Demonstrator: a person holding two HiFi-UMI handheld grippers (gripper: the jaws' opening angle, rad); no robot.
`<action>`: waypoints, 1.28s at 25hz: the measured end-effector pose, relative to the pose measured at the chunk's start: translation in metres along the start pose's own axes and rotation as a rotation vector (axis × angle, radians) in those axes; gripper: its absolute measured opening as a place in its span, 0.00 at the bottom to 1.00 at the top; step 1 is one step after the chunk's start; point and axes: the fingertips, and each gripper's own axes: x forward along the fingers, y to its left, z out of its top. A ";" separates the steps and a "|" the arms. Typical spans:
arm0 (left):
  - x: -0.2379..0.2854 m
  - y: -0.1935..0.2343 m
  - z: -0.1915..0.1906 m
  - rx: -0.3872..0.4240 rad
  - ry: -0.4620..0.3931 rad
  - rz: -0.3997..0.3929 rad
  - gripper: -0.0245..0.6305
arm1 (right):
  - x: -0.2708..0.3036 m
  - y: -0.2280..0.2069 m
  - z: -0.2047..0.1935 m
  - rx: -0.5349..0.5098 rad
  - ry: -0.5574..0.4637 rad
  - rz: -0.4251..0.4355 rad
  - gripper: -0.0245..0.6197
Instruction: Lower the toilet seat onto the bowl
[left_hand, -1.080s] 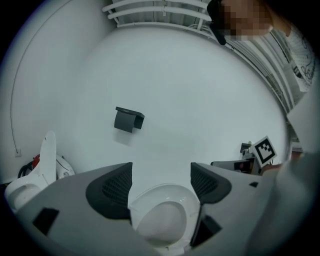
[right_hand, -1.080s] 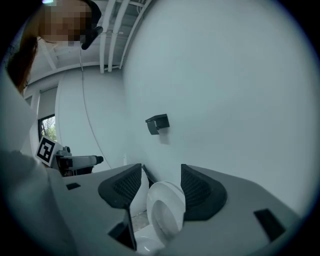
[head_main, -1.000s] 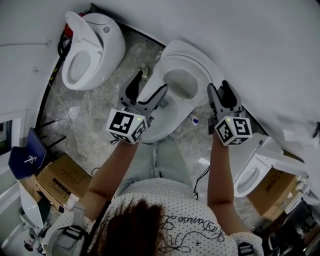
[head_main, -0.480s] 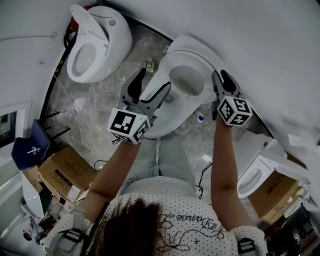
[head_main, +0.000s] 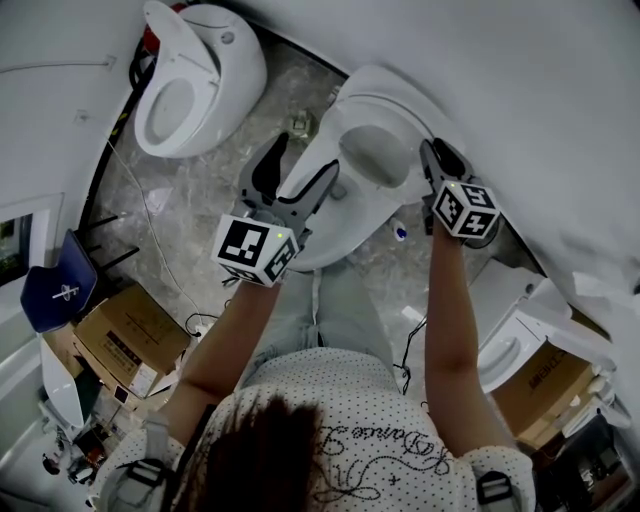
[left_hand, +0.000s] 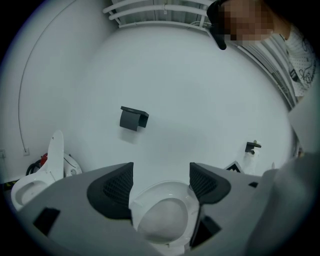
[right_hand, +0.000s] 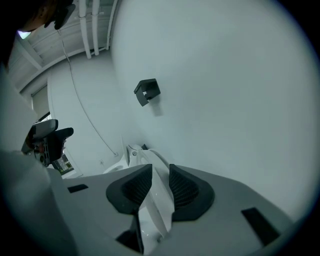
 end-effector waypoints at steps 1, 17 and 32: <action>-0.001 0.001 0.000 0.000 0.000 0.004 0.57 | 0.001 -0.001 0.000 0.002 0.000 0.001 0.22; -0.022 0.006 -0.005 -0.002 0.000 0.043 0.57 | -0.012 0.025 -0.008 0.016 0.016 0.053 0.25; -0.065 0.011 -0.007 0.009 -0.017 0.091 0.57 | -0.024 0.041 -0.008 0.216 0.014 0.154 0.29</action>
